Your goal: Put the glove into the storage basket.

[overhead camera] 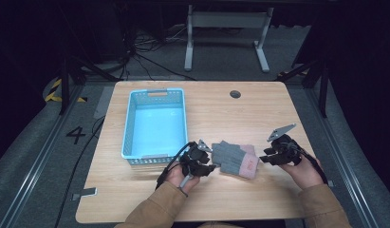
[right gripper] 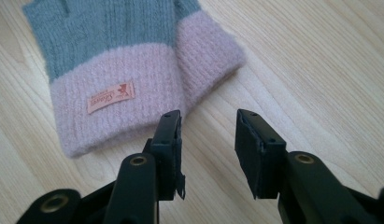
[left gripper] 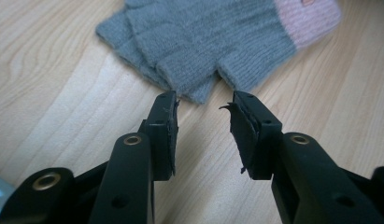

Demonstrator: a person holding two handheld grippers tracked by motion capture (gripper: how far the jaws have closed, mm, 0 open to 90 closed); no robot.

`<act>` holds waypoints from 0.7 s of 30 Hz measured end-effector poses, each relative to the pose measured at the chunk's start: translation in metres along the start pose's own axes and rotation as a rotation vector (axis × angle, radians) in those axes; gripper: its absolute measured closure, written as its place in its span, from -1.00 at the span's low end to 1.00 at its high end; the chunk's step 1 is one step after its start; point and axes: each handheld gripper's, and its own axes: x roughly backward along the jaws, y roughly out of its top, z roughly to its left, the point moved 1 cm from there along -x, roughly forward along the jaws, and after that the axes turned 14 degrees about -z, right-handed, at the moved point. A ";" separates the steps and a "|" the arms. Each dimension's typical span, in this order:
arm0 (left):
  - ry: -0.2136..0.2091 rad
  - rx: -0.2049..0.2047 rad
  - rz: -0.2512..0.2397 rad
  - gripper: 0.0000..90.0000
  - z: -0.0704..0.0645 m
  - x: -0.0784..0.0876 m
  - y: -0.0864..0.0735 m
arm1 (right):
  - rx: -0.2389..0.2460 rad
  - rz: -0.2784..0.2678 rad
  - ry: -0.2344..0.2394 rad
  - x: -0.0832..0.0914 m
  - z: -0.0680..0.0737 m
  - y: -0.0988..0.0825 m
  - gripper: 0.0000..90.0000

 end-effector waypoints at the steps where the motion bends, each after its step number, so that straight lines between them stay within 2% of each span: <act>1: -0.001 0.003 0.003 0.34 0.000 -0.002 0.000 | -0.005 0.003 0.001 0.000 0.000 -0.001 0.36; 3: 0.002 0.008 0.013 0.34 0.001 -0.006 0.000 | -0.003 0.006 0.004 0.000 0.000 -0.002 0.36; 7: 0.019 -0.012 0.014 0.36 0.001 -0.010 0.000 | -0.001 0.014 0.006 0.000 0.000 -0.003 0.37; 12: 0.015 -0.032 0.022 0.52 0.002 -0.017 0.001 | 0.005 0.022 0.005 -0.002 0.002 -0.006 0.39; 18: 0.023 0.010 0.025 0.51 0.008 -0.017 0.001 | 0.005 0.032 0.011 -0.005 0.003 -0.007 0.39; 21: 0.028 0.008 0.029 0.48 0.009 -0.018 0.001 | 0.013 0.037 0.012 -0.006 0.004 -0.008 0.40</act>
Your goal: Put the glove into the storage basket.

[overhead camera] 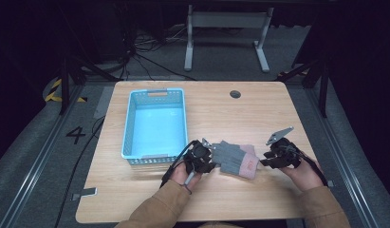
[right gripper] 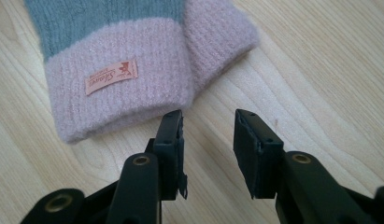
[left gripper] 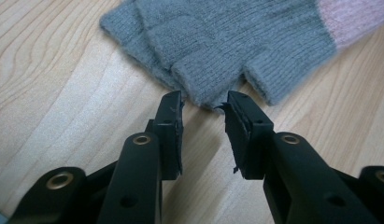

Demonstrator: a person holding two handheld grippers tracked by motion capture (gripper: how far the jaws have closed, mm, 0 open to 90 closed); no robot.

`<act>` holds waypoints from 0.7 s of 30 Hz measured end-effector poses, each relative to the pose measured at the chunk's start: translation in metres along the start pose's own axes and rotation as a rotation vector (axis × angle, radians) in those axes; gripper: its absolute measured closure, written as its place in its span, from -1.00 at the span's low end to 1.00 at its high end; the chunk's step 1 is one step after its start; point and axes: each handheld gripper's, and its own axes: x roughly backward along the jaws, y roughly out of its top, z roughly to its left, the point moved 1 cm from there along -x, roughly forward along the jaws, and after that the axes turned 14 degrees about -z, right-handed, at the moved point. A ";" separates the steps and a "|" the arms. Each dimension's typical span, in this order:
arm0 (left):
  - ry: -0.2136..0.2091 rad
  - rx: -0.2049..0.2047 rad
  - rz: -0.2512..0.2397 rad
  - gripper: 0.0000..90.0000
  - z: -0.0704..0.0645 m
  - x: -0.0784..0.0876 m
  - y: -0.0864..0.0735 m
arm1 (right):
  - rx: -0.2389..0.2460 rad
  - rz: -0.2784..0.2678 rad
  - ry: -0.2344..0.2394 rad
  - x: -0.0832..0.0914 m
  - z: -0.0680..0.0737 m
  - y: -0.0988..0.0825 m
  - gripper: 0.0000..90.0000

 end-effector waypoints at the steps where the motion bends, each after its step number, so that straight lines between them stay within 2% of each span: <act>1: 0.000 -0.001 0.003 0.48 0.000 -0.001 0.000 | 0.002 0.000 0.001 0.000 0.000 0.000 0.41; 9: 0.002 -0.004 0.021 0.52 0.000 -0.005 0.002 | 0.004 0.005 0.004 -0.003 0.001 0.001 0.44; 16: -0.005 -0.016 0.019 0.53 -0.003 -0.006 0.005 | 0.016 0.006 0.012 -0.005 0.004 0.003 0.47; 21: 0.016 -0.050 0.018 0.68 -0.007 -0.005 0.007 | 0.015 0.012 0.015 -0.007 0.005 0.003 0.48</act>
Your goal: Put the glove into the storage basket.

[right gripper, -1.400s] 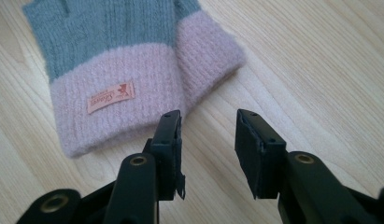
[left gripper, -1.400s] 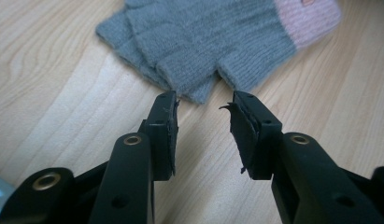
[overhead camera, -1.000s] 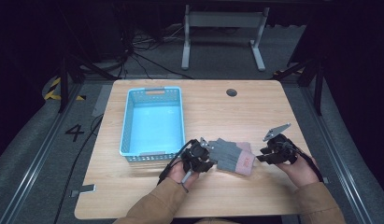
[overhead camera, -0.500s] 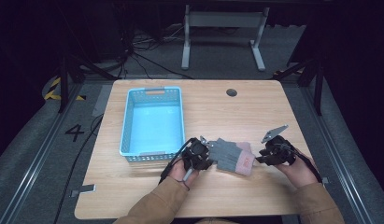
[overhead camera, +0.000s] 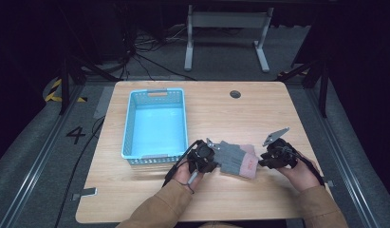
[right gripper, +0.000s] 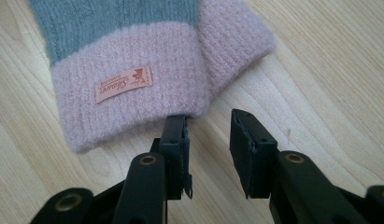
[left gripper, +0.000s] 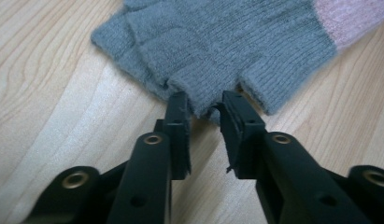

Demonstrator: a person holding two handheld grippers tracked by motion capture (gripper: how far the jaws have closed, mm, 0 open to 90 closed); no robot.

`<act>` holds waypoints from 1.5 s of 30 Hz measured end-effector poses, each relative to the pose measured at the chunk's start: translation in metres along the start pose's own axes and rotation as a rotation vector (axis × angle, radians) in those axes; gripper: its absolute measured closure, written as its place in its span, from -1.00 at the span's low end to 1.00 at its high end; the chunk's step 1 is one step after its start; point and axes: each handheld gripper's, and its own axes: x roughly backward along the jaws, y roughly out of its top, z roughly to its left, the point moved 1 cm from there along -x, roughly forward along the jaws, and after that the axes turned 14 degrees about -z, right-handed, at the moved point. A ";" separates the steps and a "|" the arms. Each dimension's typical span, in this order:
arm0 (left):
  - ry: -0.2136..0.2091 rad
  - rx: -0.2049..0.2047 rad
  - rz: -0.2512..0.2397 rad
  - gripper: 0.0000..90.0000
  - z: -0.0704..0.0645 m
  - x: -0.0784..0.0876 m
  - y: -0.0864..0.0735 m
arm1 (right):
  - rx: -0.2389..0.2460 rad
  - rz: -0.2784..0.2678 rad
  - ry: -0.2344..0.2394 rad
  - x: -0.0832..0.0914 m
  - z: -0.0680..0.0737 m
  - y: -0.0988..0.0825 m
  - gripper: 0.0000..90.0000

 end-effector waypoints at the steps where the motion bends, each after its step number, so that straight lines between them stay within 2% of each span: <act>1: 0.005 -0.002 0.002 0.70 0.000 0.000 0.000 | -0.001 0.000 0.000 0.000 0.000 0.000 0.49; 4: 0.011 0.004 0.021 0.78 0.001 -0.002 0.000 | -0.002 -0.002 0.000 0.000 0.000 0.000 0.49; 10: 0.016 -0.005 0.029 0.89 0.001 -0.003 0.001 | 0.009 -0.012 0.011 0.000 0.002 0.001 0.52; 13: 0.018 -0.012 0.031 0.92 0.000 -0.002 0.002 | 0.021 -0.012 0.031 -0.002 0.005 0.003 0.73; 16: 0.012 -0.002 0.034 0.94 -0.001 0.000 0.003 | 0.029 -0.013 0.020 -0.002 0.007 0.006 0.87; 26: 0.001 -0.008 0.011 0.95 -0.007 0.017 0.006 | 0.028 -0.073 -0.007 0.014 0.008 0.019 0.89; 35: -0.005 -0.013 -0.016 0.95 -0.013 0.023 0.006 | 0.019 -0.118 -0.031 0.011 -0.005 0.027 0.89; 45: -0.020 -0.019 0.000 0.95 -0.018 0.019 0.005 | -0.003 -0.132 -0.046 -0.003 -0.016 0.028 0.90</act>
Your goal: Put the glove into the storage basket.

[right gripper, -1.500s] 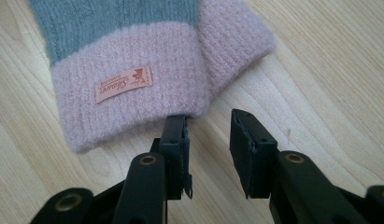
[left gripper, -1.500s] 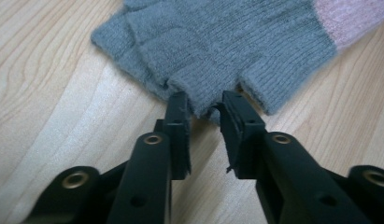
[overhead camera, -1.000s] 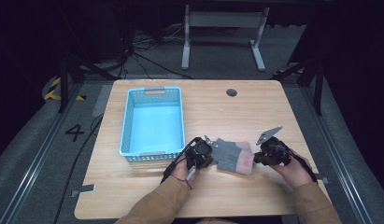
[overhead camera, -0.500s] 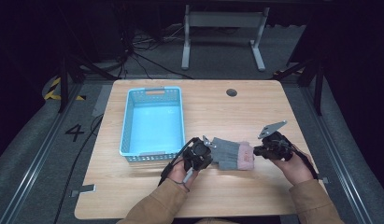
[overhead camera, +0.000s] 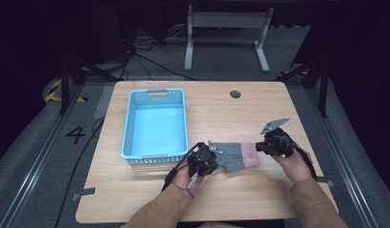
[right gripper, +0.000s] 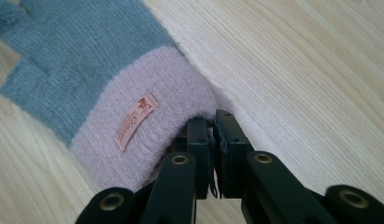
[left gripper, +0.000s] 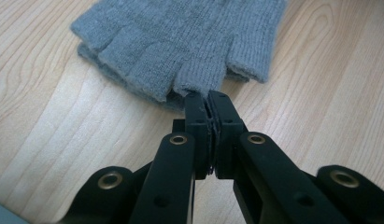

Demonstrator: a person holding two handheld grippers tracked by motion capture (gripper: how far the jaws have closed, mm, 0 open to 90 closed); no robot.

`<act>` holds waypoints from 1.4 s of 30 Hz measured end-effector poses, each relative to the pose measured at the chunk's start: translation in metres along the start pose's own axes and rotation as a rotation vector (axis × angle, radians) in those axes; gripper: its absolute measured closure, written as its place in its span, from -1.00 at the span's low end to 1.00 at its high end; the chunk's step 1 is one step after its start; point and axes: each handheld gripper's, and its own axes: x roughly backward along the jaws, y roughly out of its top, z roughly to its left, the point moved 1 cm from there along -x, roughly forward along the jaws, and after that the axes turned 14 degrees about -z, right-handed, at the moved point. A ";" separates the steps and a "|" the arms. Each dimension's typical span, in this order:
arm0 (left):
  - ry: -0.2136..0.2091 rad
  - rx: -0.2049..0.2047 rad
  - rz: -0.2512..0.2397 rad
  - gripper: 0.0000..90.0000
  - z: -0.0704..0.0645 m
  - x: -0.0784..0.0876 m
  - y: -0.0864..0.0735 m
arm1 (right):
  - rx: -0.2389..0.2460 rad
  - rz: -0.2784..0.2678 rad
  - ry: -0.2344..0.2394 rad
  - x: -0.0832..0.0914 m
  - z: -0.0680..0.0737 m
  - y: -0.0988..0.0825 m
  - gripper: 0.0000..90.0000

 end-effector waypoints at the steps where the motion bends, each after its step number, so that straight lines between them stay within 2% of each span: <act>1: -0.001 0.000 -0.001 0.95 0.000 0.000 0.000 | -0.004 0.000 0.003 -0.001 -0.001 0.000 0.90; 9: -0.009 0.012 0.012 0.95 0.002 -0.006 -0.001 | -0.028 -0.002 0.002 -0.008 -0.006 -0.003 0.90; 11: -0.007 0.007 0.021 0.94 0.002 -0.008 -0.002 | -0.026 0.003 -0.011 -0.010 -0.008 -0.005 0.92; 14: -0.014 0.021 0.029 0.92 0.005 -0.010 -0.004 | -0.035 0.010 -0.025 -0.011 -0.010 -0.008 0.82; 19: -0.011 0.027 0.018 0.71 0.006 -0.008 -0.004 | -0.034 -0.005 -0.040 -0.005 -0.010 -0.008 0.80; 29: -0.031 0.045 -0.045 0.39 0.008 0.005 0.000 | -0.045 -0.041 -0.052 0.015 -0.010 -0.007 0.73; 32: -0.045 0.056 -0.067 0.32 0.009 0.010 0.003 | -0.063 -0.056 -0.047 0.022 -0.011 -0.007 0.67; 36: -0.050 0.049 -0.098 0.25 0.009 0.014 0.009 | -0.089 -0.064 -0.045 0.030 -0.012 -0.009 0.59; 42: -0.067 0.055 -0.150 0.09 0.007 0.019 0.018 | -0.097 -0.087 -0.055 0.040 -0.015 -0.008 0.54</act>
